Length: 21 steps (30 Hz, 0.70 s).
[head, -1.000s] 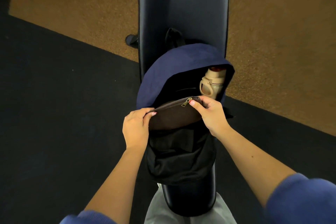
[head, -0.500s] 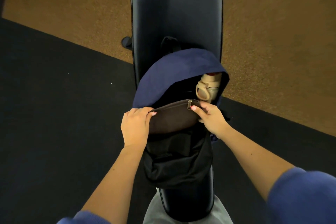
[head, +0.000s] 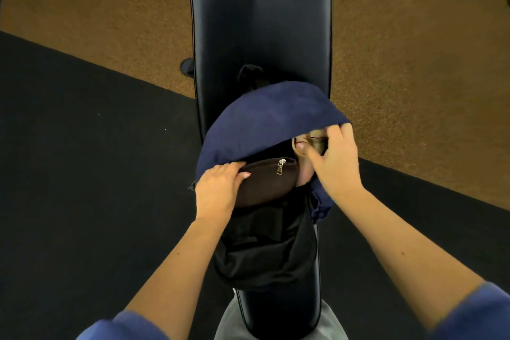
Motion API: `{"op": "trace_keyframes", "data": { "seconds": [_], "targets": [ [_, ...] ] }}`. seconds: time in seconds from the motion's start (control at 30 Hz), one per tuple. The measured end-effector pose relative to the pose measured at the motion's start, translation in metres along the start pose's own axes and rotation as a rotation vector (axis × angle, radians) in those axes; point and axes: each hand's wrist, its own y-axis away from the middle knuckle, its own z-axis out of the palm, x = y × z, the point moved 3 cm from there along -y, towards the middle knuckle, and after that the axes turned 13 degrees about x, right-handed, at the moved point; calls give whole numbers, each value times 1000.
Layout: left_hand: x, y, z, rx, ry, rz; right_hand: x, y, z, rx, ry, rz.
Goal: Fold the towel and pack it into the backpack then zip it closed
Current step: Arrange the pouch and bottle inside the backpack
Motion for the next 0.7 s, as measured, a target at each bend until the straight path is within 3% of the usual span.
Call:
{"op": "trace_keyframes", "data": {
  "seconds": [0.2,0.33,0.53,0.7],
  "targets": [
    [32,-25,16,-277,68,1,6,-11,22,7,117,31],
    [38,-34,23,-429,69,39,7,-22,31,-13,447,-176],
    [30,-46,29,-483,176,13,8,-24,11,-54,398,-159],
    [29,-52,29,-486,210,-5,12,-26,0,-83,382,-246]
  ]
}}
